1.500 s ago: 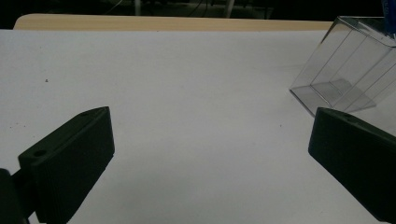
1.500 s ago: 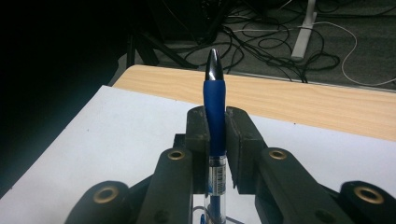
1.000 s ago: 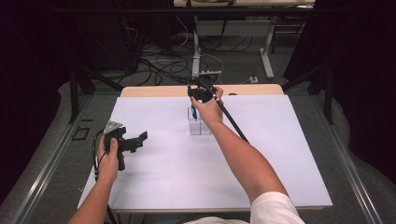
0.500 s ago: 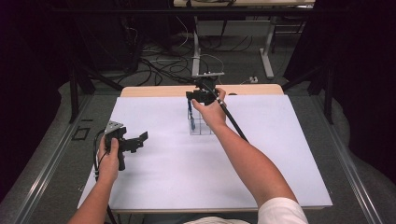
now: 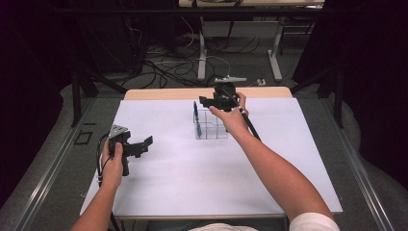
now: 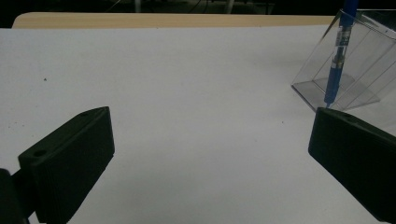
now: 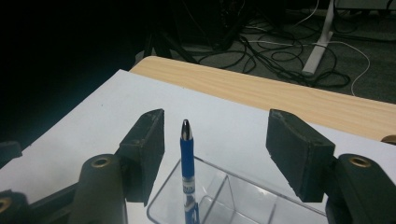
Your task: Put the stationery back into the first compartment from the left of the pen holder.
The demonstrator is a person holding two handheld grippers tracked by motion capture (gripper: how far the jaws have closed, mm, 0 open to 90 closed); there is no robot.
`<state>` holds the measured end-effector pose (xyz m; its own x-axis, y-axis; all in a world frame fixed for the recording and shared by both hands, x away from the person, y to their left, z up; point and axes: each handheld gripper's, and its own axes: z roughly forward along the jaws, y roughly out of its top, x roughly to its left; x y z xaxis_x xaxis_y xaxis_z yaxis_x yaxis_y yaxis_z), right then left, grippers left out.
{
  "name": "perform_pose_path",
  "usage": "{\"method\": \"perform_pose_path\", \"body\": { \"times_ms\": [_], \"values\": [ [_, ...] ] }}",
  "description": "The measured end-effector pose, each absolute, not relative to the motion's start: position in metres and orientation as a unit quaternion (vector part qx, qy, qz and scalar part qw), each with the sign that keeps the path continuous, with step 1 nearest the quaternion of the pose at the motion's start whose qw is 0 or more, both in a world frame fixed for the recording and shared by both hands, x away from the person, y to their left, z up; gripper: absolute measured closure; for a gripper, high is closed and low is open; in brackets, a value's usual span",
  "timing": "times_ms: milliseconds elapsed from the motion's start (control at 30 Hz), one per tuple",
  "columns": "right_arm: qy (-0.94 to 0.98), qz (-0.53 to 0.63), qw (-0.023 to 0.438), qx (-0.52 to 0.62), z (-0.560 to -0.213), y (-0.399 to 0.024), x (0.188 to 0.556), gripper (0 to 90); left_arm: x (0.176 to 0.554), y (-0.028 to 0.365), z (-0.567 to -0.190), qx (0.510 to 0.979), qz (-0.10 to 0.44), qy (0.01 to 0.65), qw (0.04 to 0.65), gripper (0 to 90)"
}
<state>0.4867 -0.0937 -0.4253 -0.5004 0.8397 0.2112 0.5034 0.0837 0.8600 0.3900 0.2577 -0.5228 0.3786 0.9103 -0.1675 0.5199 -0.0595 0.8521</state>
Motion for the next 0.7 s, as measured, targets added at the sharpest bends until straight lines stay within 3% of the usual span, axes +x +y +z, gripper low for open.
{"method": "perform_pose_path", "body": {
  "times_ms": [233, 467, 700],
  "values": [
    [0.724, 0.486, 0.174, 0.457, -0.423, -0.112, 0.475, 30.0, 0.390, 0.257, -0.523, 0.695, 0.216, 0.514, 0.453, 0.4],
    [0.732, 0.475, 0.186, 0.452, -0.422, -0.132, 0.462, 15.4, 0.390, 0.258, -0.523, 0.696, 0.216, 0.514, 0.452, 0.4],
    [0.733, 0.468, 0.207, 0.449, -0.424, -0.155, 0.446, 14.9, 0.390, 0.258, -0.523, 0.697, 0.216, 0.515, 0.451, 0.4]
  ]
}}
